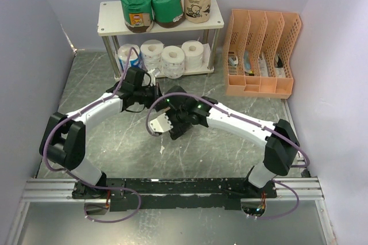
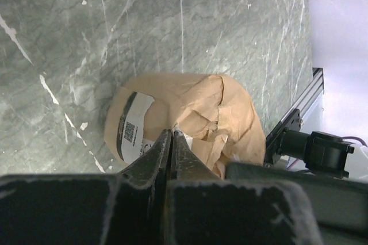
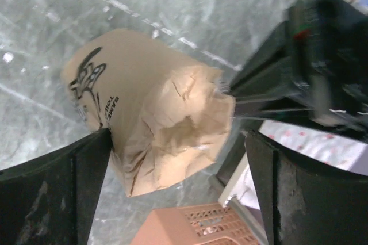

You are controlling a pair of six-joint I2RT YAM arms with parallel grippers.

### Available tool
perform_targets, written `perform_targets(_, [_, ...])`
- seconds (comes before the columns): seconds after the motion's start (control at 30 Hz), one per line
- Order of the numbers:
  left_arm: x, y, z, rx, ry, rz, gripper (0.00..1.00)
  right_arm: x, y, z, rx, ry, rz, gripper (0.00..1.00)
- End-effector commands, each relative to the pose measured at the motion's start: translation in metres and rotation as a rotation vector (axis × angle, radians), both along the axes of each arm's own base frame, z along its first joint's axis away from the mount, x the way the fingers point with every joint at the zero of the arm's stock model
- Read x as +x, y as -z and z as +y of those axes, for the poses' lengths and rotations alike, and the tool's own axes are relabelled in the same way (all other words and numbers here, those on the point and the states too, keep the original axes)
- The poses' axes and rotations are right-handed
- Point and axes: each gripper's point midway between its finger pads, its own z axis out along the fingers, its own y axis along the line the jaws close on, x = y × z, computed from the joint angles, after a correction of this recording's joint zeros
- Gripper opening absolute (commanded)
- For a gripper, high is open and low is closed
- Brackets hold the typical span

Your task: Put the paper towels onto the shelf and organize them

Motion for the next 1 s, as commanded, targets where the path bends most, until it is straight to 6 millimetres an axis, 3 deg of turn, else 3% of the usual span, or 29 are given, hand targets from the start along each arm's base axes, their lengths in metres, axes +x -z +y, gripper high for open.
perform_targets(0.0, [-0.017, -0.008, -0.021, -0.071, 0.080, 0.019, 0.07, 0.025, -0.068, 0.038, 0.227, 0.066, -0.067, 1.00])
perform_targets(0.2, [-0.019, -0.011, -0.020, -0.060, 0.078, 0.019, 0.08, 0.035, -0.097, 0.038, 0.299, 0.119, -0.061, 1.00])
perform_targets(0.37, [-0.026, -0.011, -0.025, -0.091, 0.105, 0.046, 0.16, 0.032, -0.073, 0.023, 0.233, 0.106, -0.065, 1.00])
perform_targets(0.43, [-0.029, -0.012, -0.027, -0.101, 0.114, 0.054, 0.32, 0.028, -0.063, 0.019, 0.213, 0.104, -0.051, 1.00])
perform_targets(0.57, [-0.035, -0.014, -0.026, -0.109, 0.120, 0.064, 0.49, 0.024, -0.053, 0.011, 0.190, 0.110, -0.048, 1.00])
perform_targets(0.63, [-0.037, -0.014, -0.026, -0.104, 0.129, 0.066, 0.64, 0.025, -0.053, 0.007, 0.181, 0.111, -0.061, 1.00])
perform_targets(0.7, [-0.038, -0.014, -0.025, -0.099, 0.135, 0.070, 0.99, 0.028, -0.057, 0.005, 0.178, 0.113, -0.082, 1.00])
perform_targets(0.77, [-0.038, -0.014, -0.024, -0.083, 0.139, 0.065, 0.98, 0.032, -0.066, 0.005, 0.179, 0.117, -0.107, 1.00])
perform_targets(0.97, [-0.032, -0.019, -0.019, -0.025, 0.135, 0.040, 0.98, 0.047, -0.121, 0.005, 0.234, 0.146, -0.154, 1.00])
